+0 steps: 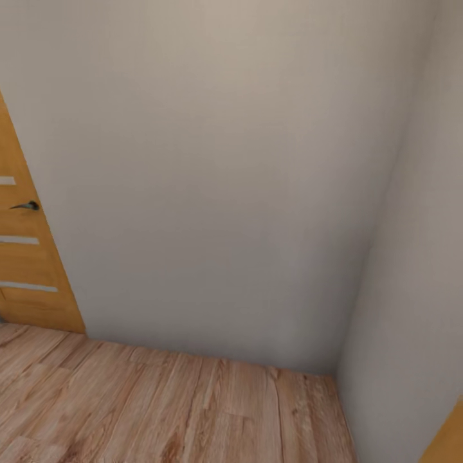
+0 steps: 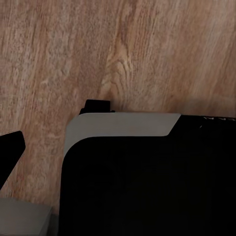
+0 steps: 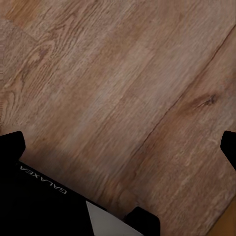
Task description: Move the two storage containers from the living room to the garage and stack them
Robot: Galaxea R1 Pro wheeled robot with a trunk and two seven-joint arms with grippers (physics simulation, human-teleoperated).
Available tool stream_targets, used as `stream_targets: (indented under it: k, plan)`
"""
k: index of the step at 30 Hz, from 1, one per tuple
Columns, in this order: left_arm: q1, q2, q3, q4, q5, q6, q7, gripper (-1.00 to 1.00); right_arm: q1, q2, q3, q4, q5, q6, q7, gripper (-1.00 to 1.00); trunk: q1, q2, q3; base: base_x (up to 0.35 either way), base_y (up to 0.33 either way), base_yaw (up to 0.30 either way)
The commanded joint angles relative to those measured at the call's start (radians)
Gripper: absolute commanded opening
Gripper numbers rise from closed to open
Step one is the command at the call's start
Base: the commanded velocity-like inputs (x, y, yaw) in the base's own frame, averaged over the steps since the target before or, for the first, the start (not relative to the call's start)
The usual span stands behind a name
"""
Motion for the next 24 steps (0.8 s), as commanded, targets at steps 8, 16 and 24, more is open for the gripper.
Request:
stream_targets:
  k: [8, 16, 24]
  plan:
    - [0.001, 0.0, 0.002, -0.002, 0.007, 0.0, 0.002, 1.0, -0.001, 0.0, -0.009, 0.003, 0.003, -0.005, 0.0, 1.0, 0.0, 0.0, -0.004, 0.005, 0.0, 0.248]
    - [0.001, 0.0, 0.003, -0.002, 0.007, 0.0, 0.003, 1.0, -0.001, -0.025, -0.011, 0.004, -0.002, -0.006, 0.004, 1.0, 0.0, 0.0, -0.008, 0.0, 0.0, 0.249]
    - [0.001, 0.0, 0.004, -0.001, 0.007, -0.001, 0.003, 1.0, 0.046, -0.108, -0.013, 0.003, -0.071, -0.012, 0.015, 1.0, 0.0, 0.0, -0.009, 0.0, 0.0, 0.215]
